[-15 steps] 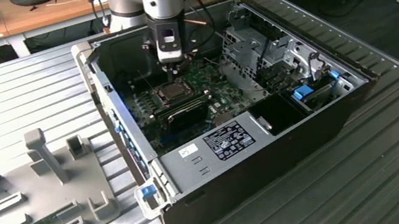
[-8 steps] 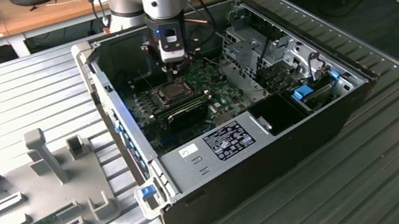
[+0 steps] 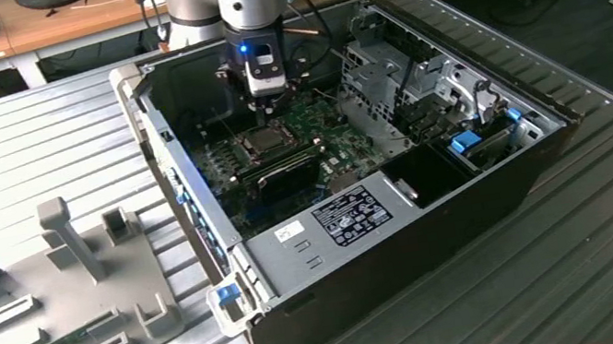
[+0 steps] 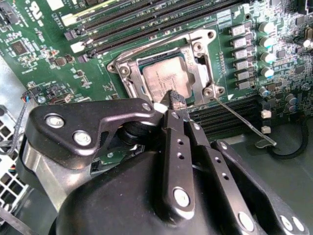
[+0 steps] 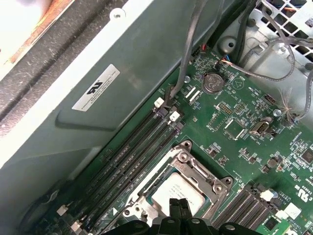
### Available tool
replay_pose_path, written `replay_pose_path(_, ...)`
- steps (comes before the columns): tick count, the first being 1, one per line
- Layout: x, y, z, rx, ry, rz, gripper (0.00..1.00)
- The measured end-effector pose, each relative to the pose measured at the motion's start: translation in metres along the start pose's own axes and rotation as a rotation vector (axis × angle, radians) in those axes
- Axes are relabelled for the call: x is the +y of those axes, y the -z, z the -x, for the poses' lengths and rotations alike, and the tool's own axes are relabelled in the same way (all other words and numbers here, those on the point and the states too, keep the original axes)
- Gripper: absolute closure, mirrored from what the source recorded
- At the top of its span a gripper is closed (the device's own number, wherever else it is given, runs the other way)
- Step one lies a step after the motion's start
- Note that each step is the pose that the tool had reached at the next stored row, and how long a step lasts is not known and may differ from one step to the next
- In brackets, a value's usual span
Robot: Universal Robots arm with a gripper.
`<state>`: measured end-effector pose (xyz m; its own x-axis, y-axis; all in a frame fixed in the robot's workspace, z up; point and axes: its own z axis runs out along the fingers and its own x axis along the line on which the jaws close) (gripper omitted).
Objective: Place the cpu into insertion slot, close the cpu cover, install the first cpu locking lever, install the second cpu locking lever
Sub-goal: 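Close the cpu cover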
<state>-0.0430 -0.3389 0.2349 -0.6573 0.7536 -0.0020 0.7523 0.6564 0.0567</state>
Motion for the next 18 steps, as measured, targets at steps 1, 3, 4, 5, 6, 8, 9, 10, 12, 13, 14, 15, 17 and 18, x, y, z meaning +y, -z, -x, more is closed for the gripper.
replay_pose_path(1,0.0,0.0,0.0,0.0,0.0,-0.0001,0.9)
replay_pose_path(3,0.0,0.0,0.0,0.0002,0.005,-0.0001,0.9)
replay_pose_path(4,0.0,0.0,0.0,0.0006,0.012,-0.0001,0.9)
replay_pose_path(5,0.0,0.0,-0.0001,0.0012,0.021,0.0,0.9)
replay_pose_path(6,0.0,0.0,0.0,0.0018,0.033,0.0001,0.9)
replay_pose_path(8,0.0,0.0,0.0,0.0031,0.055,0.0,0.9)
replay_pose_path(9,0.0,0.0,0.0,0.0038,0.067,0.0001,0.9)
replay_pose_path(10,0.0,0.0,0.0,0.0045,0.079,0.0001,0.9)
replay_pose_path(12,0.0,0.0,0.0,0.0058,0.103,0.0002,0.9)
replay_pose_path(13,0.0,0.0,0.0,0.0064,0.113,0.0002,0.9)
replay_pose_path(14,0.0,0.0,0.0,0.0069,0.123,0.0002,0.9)
replay_pose_path(15,0.0,0.0,0.0,0.0075,0.133,0.0001,0.9)
replay_pose_path(17,0.0,0.0,0.0,0.0086,0.153,0.0003,0.9)
replay_pose_path(18,0.0,0.0,0.0,0.0092,0.164,0.0002,0.9)
